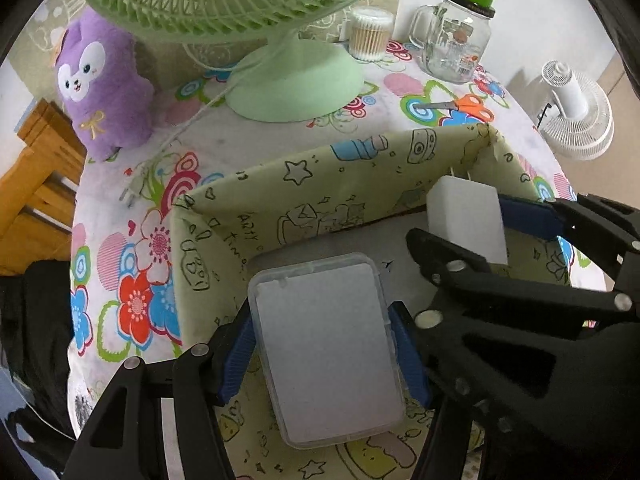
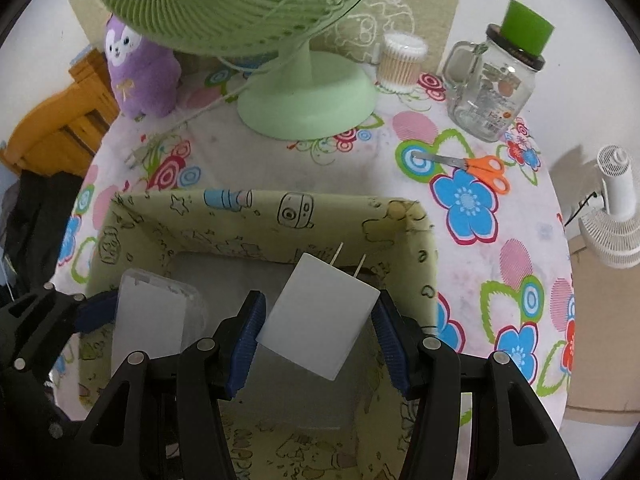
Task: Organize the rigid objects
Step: 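Lower the clear case into the box and open the left gripper, then raise the left gripper out of the box and pull it back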
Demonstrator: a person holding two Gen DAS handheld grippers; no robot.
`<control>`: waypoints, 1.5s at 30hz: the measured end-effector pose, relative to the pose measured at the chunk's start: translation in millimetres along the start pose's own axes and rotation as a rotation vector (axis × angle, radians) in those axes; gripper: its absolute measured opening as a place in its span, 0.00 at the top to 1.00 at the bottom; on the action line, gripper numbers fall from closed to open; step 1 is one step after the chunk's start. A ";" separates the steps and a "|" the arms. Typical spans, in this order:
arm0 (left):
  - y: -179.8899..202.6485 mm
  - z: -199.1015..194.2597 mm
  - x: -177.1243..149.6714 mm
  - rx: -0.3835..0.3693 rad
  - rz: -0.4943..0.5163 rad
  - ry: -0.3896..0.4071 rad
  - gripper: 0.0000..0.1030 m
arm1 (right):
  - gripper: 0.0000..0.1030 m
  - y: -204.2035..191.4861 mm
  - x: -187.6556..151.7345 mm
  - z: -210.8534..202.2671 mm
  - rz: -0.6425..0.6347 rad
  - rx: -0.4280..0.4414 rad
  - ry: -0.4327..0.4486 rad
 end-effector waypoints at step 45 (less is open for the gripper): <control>5.2 -74.8 -21.7 -0.030 -0.011 0.080 0.10 | 0.13 -15.1 -16.9 -74.8 0.049 0.052 0.099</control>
Point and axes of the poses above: each gripper's, at about its wrist camera, not at the fingertips, and z roughly the way its jaws point, y to its right, x to its top, the point moved 3 cm from there along z, roughly the way its jaws point, and after that the axes turned 7 degrees about -z, right-handed, at the moved point
